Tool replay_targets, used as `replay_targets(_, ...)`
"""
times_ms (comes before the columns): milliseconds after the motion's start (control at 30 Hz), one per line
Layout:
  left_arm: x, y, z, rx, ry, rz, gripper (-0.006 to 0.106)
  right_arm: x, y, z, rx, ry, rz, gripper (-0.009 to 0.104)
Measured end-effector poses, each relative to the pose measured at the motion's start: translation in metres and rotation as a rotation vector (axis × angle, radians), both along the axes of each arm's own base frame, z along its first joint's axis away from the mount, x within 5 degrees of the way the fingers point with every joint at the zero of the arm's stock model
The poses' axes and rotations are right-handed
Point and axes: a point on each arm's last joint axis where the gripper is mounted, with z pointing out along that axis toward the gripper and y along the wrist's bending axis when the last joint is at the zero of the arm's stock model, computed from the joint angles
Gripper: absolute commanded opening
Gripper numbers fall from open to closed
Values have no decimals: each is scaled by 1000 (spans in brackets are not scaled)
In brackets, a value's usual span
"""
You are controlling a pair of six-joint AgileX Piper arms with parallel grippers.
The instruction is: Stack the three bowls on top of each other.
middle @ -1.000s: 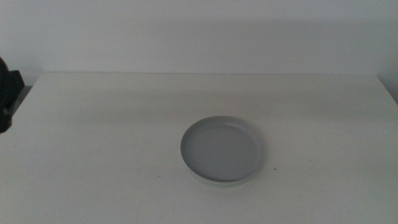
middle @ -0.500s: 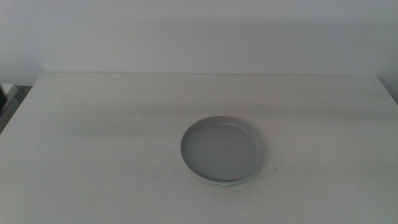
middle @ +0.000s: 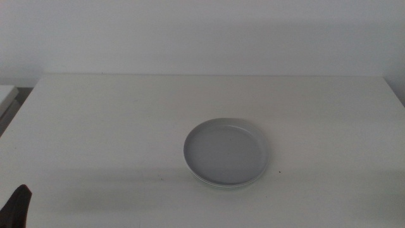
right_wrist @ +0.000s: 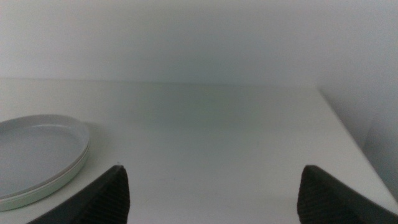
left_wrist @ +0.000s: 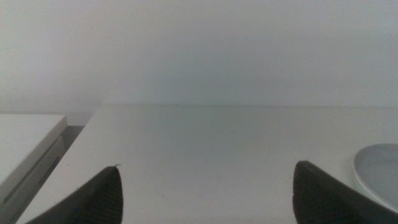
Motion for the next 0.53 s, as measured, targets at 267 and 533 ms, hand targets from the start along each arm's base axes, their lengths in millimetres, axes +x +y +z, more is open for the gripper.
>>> replay_targets(267, 0, 0, -2, 0, 8, -1, 94, 0, 0, -6, 25, -10, -4, 91)
replay_targets(533, 0, 0, -1, 0, -6, 3, 94, 0, 0, -5, 25, -16, -6, 91)
